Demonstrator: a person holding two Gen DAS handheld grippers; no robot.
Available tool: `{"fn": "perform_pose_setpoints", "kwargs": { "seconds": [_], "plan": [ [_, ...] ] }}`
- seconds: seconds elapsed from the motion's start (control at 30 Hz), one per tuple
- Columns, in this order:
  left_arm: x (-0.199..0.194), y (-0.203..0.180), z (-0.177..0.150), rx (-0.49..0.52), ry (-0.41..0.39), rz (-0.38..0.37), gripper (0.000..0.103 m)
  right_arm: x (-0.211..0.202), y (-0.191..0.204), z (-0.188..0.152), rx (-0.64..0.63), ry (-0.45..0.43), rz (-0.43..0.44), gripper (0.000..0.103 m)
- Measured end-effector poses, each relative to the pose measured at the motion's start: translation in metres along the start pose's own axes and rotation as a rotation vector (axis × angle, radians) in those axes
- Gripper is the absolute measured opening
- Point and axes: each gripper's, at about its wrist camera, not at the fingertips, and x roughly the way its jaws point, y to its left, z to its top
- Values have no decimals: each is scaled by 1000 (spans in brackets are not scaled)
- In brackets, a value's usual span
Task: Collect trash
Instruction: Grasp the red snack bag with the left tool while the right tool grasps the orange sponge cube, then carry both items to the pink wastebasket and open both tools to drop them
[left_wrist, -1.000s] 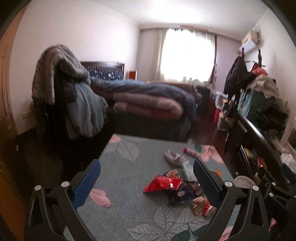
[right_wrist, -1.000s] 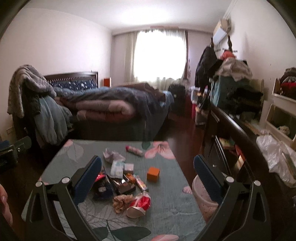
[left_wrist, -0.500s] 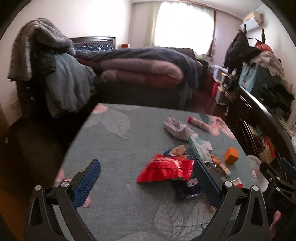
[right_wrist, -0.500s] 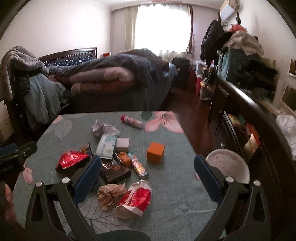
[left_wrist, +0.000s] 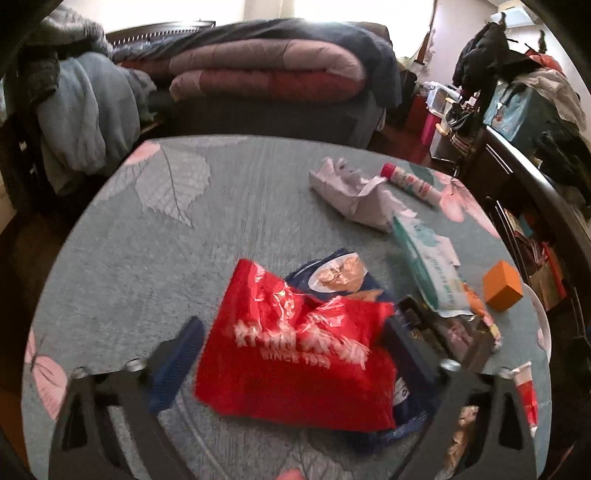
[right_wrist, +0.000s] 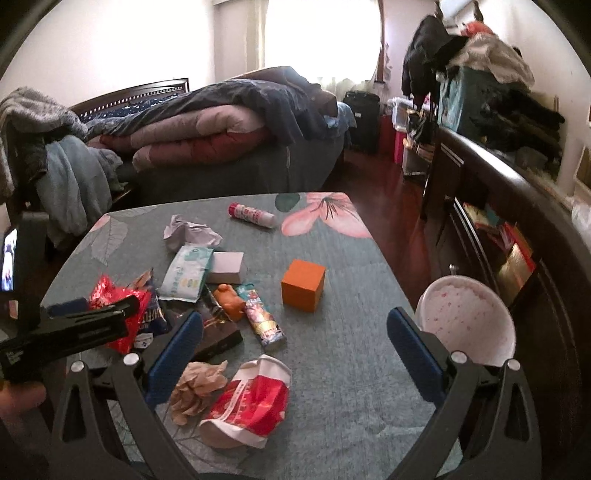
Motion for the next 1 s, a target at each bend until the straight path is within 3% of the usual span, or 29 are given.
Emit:
{"fn": "perform_pose_setpoints", "kwargs": {
  "seconds": [0.07, 0.1, 0.17, 0.27, 0.37, 0.43, 0.63, 0.87, 1.0],
  "plan": [
    [0, 4, -2, -13, -5, -17, 72, 5, -7, 0, 20, 14, 2, 100],
    [-1, 4, -3, -13, -21, -17, 61, 9, -10, 1, 28, 24, 0, 100],
    [-2, 5, -2, -8, -34, -19, 52, 16, -15, 2, 40, 33, 2, 100],
    [-4, 8, -4, -19, -42, -64, 29, 31, -23, 10, 63, 54, 22, 99],
    [-7, 9, -4, -21, -60, -75, 21, 51, -25, 19, 67, 83, 30, 99],
    [-15, 11, -6, -28, -95, -80, 20, 66, -23, 26, 59, 100, 17, 99],
    [-36, 23, -2, -60, -161, -103, 20, 106, -16, 35, 38, 176, -25, 78],
    [-56, 24, 4, -60, -221, -114, 21, 126, -7, 33, 13, 233, -4, 42],
    [-66, 8, 11, -21, -243, -141, 21, 110, -7, 32, -6, 182, -21, 42]
  ]
}}
